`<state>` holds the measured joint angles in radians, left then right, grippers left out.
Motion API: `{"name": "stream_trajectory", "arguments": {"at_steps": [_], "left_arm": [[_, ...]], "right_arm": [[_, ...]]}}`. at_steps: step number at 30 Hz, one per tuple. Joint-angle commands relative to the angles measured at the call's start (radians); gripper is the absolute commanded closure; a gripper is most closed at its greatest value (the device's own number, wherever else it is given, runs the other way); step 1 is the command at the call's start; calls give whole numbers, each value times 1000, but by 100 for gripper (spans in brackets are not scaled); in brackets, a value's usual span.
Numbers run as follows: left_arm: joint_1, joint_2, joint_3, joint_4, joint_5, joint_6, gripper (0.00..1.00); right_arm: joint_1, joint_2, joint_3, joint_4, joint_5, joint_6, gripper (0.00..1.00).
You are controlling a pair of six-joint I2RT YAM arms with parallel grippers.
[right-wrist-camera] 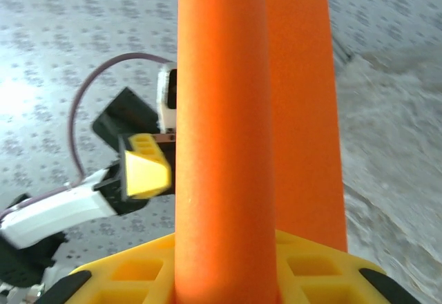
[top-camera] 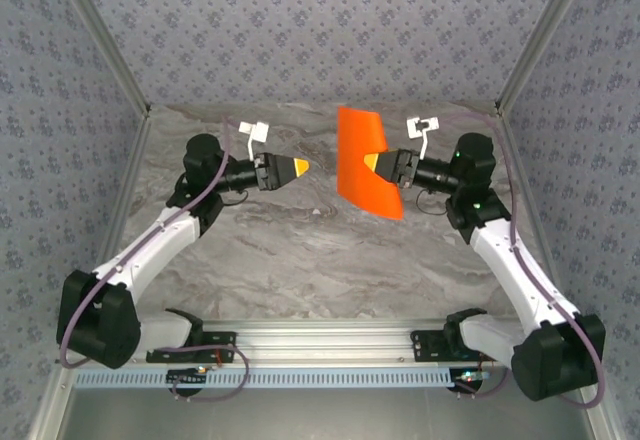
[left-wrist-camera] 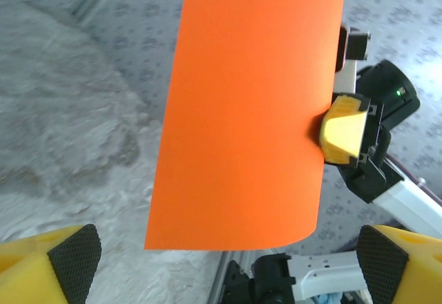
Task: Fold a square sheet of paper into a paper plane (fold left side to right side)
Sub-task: Place a square sheet of paper at the center of the table.
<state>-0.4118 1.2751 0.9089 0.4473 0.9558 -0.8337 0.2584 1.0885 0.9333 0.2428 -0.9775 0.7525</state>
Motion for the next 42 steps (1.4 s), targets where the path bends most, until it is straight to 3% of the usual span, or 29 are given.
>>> {"name": "stream_trajectory", "arguments": {"at_steps": [1,9,12,14,18,21,29,33,36,42], "left_arm": [[-35,8,82,66,53,61,2],[-104,23,146,117,78,73,2],[-124,17,145,140,78,72,9],[-134,15,143,144,77,73,23],[-141,12,123,111,42,79,76],[-142,14,83,76,2,81,96],[-154,78,-97,-33,-116,83,100],[-155,136,-199,-96,-186,99,100],[-154,194,-268,-84,-224,88,100],[-155,329,-296,-101,-274,115,100]], "right_arm": [[43,-25,84,-45,-33,24,72],[132,-29,184,-110,2,-24,71],[132,-32,189,-154,23,-54,71],[127,-33,190,-188,43,-80,71],[103,-45,171,-263,96,-115,69],[67,-64,138,-333,153,-177,62],[7,-116,49,-658,485,-380,23],[2,-101,-30,-673,575,-404,15],[4,-61,-107,-607,552,-366,17],[50,98,-252,-337,457,-191,53]]}}
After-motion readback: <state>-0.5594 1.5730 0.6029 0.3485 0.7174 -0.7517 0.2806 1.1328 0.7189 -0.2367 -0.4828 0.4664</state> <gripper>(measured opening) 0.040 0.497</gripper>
